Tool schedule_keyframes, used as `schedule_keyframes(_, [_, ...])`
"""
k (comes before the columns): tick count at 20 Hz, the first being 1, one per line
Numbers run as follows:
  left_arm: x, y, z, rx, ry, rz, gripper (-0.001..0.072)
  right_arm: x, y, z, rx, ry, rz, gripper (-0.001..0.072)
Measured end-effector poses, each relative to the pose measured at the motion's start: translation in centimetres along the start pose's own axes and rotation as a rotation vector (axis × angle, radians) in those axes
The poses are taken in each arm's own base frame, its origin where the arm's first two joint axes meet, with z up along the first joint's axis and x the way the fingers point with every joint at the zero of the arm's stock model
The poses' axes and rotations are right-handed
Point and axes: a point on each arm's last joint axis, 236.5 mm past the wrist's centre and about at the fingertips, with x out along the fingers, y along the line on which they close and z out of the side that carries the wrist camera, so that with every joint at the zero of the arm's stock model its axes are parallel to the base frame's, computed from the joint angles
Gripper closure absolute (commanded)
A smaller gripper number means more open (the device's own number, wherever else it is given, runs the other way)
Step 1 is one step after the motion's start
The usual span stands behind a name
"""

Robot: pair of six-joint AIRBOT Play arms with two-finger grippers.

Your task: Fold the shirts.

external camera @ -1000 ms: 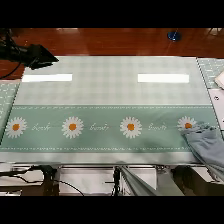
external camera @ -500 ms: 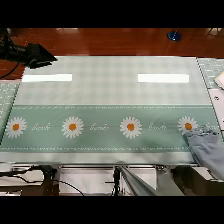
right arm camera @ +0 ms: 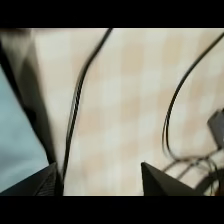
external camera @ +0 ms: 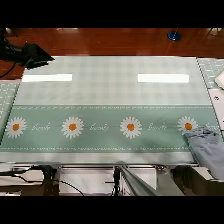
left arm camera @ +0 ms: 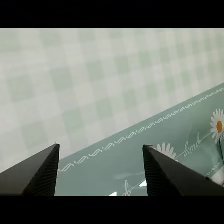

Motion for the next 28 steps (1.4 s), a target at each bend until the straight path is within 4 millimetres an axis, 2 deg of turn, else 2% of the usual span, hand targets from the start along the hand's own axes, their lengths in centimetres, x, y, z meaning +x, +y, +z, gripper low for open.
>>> schedule_keyframes(1, [0.0, 0.1, 0.0, -0.001, 0.0, 0.0, 0.011, -0.9, 0.3, 2.1, 0.017, -0.083, 0.024, 0.0285])
schedule_keyframes(2, [0.0, 0.1, 0.0, -0.003, 0.001, 0.001, 0.011, -2.5, 1.3, 5.1, 0.035, -0.2, 0.079, 0.0314])
schedule_keyframes(3, [0.0, 0.2, 0.0, -0.004, 0.001, 0.001, 0.011, -4.7, 2.8, 8.2, 0.053, -0.328, 0.154, 0.0314])
schedule_keyframes(4, [0.1, 0.3, 0.0, -0.006, 0.002, 0.001, 0.011, -8.3, 5.2, 11.8, 0.062, -0.486, 0.269, 0.0314])
schedule_keyframes(5, [0.1, 0.4, 0.0, -0.007, 0.002, 0.001, 0.011, -12.7, 8.2, 14.9, 0.057, -0.643, 0.409, 0.0317])
schedule_keyframes(6, [0.1, 0.4, 0.0, -0.008, 0.003, 0.001, 0.011, -18.0, 12.0, 16.9, 0.029, -0.778, 0.576, 0.0325])
schedule_keyframes(7, [0.2, 0.4, 0.0, -0.008, 0.004, 0.001, 0.011, -23.5, 15.9, 17.9, -0.03, -0.89, 0.738, 0.0373])
schedule_keyframes(8, [0.3, 0.4, 0.0, -0.005, 0.004, 0.0, 0.011, -29.8, 21.0, 17.2, -0.129, -0.977, 0.923, 0.0431])
schedule_keyframes(9, [0.3, 0.4, 0.1, 0.0, 0.0, 0.002, 0.011, -35.2, 26.3, 14.6, -0.265, -1.014, 1.091, 0.0431])
schedule_keyframes(10, [0.3, 0.5, 0.2, 0.009, -0.006, 0.004, 0.011, -40.1, 31.4, 10.7, -0.411, -1.034, 1.238, 0.0431])
schedule_keyframes(11, [0.4, 0.6, 0.4, 0.018, -0.014, 0.008, 0.011, -43.8, 36.0, 6.0, -0.552, -1.026, 1.351, 0.0431])
schedule_keyframes(12, [0.4, 0.7, 0.7, 0.027, -0.026, 0.014, 0.011, -46.3, 40.2, 0.2, -0.705, -0.985, 1.439, 0.0431])
schedule_keyframes(13, [0.5, 0.8, 0.7, 0.036, -0.025, 0.023, 0.011, -47.5, 44.2, -7.1, -0.889, -0.914, 1.493, 0.0431])
schedule_keyframes(14, [0.6, 1.1, 0.8, 0.046, -0.025, 0.041, 0.011, -47.5, 47.0, -13.9, -1.053, -0.838, 1.502, 0.0431])
schedule_keyframes(15, [0.9, 1.3, 0.6, 0.061, -0.013, 0.062, 0.011, -45.7, 49.1, -21.2, -1.249, -0.75, 1.444, 0.043])
schedule_keyframes(16, [1.3, 1.6, 0.1, 0.079, 0.012, 0.09, 0.011, -42.6, 50.1, -27.6, -1.439, -0.673, 1.336, 0.043])
schedule_keyframes(17, [1.6, 2.0, -0.3, 0.096, 0.037, 0.121, 0.0113, -39.4, 50.0, -32.3, -1.597, -0.615, 1.212, 0.043])
schedule_keyframes(18, [2.0, 2.4, -0.9, 0.109, 0.065, 0.155, 0.0207, -36.0, 49.5, -35.5, -1.732, -0.585, 1.058, 0.043])
schedule_keyframes(19, [2.4, 2.5, -1.3, 0.128, 0.09, 0.181, 0.0245, -32.7, 48.4, -37.3, -1.846, -0.57, 0.88, 0.043])
schedule_keyframes(20, [2.9, 2.5, -1.7, 0.15, 0.116, 0.204, 0.0245, -30.6, 47.4, -38.0, -1.917, -0.567, 0.74, 0.043])
schedule_keyframes(22, [4.0, 2.5, -2.7, 0.197, 0.176, 0.259, 0.0245, -27.5, 45.2, -37.9, -1.994, -0.544, 0.499, 0.0431])
schedule_keyframes(25, [6.1, 2.3, -4.8, 0.266, 0.292, 0.349, 0.0245, -25.3, 42.6, -36.9, -2.018, -0.46, 0.313, 0.0431])
schedule_keyframes(28, [8.1, 2.3, -6.8, 0.346, 0.409, 0.478, 0.0245, -24.5, 41.2, -36.9, -2.021, -0.368, 0.274, 0.0431])
